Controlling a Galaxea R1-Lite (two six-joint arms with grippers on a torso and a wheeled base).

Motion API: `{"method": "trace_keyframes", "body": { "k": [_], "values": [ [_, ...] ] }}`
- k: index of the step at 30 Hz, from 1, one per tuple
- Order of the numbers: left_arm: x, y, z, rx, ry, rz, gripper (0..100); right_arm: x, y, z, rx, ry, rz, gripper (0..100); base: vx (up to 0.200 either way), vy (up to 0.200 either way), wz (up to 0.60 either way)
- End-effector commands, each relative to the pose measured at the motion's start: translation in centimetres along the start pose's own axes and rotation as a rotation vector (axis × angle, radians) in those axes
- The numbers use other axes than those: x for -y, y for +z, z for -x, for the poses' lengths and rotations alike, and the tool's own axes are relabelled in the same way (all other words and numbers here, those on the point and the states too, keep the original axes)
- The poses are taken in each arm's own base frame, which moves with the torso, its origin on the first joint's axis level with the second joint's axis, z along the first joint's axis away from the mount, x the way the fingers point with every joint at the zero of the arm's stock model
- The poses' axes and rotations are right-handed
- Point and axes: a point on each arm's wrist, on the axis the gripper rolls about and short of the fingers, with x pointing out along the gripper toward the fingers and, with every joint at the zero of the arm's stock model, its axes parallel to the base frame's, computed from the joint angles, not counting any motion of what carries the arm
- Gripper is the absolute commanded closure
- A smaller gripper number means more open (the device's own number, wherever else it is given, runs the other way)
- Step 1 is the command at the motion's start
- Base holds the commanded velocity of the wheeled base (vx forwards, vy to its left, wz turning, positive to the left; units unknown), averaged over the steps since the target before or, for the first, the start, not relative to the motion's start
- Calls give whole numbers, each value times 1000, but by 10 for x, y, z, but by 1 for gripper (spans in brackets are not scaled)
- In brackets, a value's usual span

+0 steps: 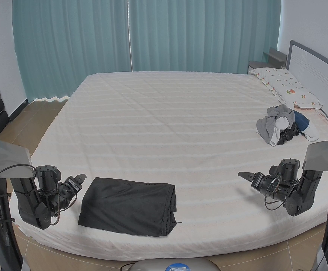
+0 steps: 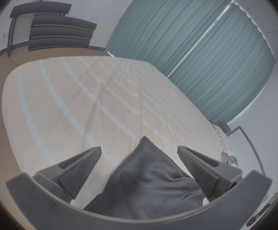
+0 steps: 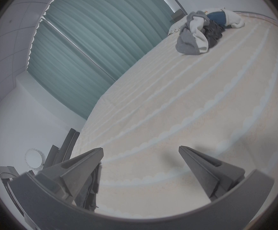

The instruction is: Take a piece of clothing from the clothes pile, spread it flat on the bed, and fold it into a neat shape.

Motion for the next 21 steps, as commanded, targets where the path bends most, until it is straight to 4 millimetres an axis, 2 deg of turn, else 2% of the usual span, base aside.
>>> {"method": "trace_keyframes", "body": {
  "k": [1,4,5,6,10,11,12,15,17,18,19,20,21],
  "values": [
    [11,11,18,39,-41,-62,0,-25,18,32,49,32,46,0,0,0,0],
    [13,14,26,54,-47,-85,0,-32,23,43,67,44,82,0,0,0,0],
    [20,23,40,90,-76,-92,0,-39,25,56,84,48,117,0,0,0,0],
    [23,26,44,101,-86,-91,0,-41,26,61,89,45,127,0,0,0,0],
    [34,40,85,178,-148,-130,0,-54,28,92,148,20,240,0,0,0,0],
    [34,41,88,184,-152,-137,0,-55,28,95,152,18,249,0,0,0,0],
    [36,44,105,216,-172,-169,0,-61,30,109,187,9,302,0,0,0,0],
    [40,52,138,297,-215,-236,0,-76,31,145,254,29,391,0,0,0,0],
    [41,54,147,321,-226,-254,0,-80,31,156,278,37,415,0,0,0,0],
    [41,56,165,368,-243,-291,0,-87,29,176,315,54,462,0,0,0,0],
    [42,56,171,383,-251,-307,0,-89,28,182,327,59,478,0,0,0,0],
    [40,56,185,422,-260,-352,0,-92,25,198,359,66,521,0,0,0,0],
    [40,56,185,422,-260,-352,0,-92,25,198,359,66,521,0,0,0,0]
  ]
}}
